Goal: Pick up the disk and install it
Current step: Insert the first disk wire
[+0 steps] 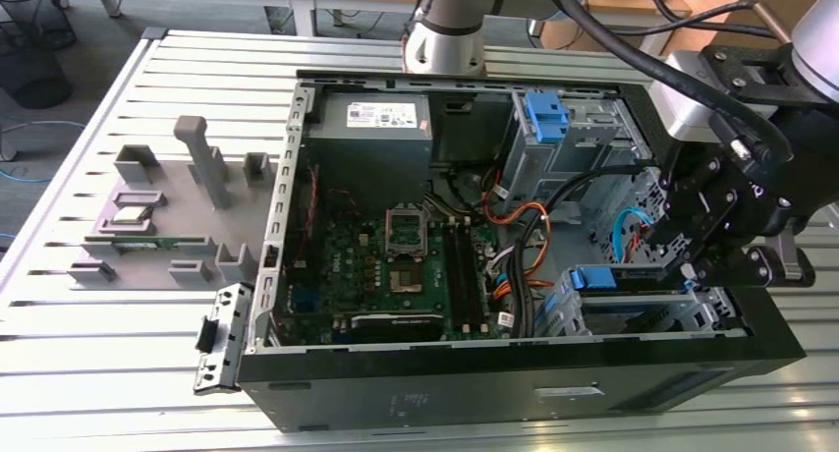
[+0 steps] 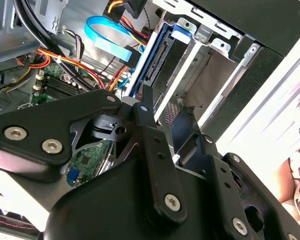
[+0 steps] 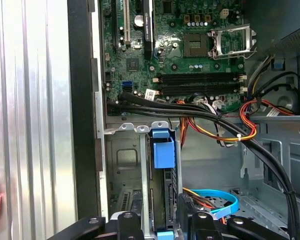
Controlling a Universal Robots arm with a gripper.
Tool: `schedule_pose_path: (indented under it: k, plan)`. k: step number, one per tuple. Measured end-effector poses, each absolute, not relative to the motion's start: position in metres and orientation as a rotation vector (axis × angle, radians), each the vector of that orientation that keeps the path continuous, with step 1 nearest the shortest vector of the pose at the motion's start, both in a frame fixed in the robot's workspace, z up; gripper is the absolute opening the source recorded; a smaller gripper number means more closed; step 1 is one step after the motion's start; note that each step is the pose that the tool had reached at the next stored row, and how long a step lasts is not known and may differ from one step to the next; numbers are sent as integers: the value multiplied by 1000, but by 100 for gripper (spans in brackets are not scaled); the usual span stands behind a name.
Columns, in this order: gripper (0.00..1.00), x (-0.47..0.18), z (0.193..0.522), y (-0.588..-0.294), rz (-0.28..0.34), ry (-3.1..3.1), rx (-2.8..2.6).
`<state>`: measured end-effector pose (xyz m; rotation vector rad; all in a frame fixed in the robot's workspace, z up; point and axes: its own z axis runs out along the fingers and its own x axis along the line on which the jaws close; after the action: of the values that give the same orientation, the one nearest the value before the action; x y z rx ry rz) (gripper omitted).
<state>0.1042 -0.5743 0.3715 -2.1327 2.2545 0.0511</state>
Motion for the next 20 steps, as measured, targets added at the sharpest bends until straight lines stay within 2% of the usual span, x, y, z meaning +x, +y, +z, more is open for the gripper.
schedule_pose_path:
  k: [20]
  plan:
    - [42,104,376,-574,52,2254,-2132]
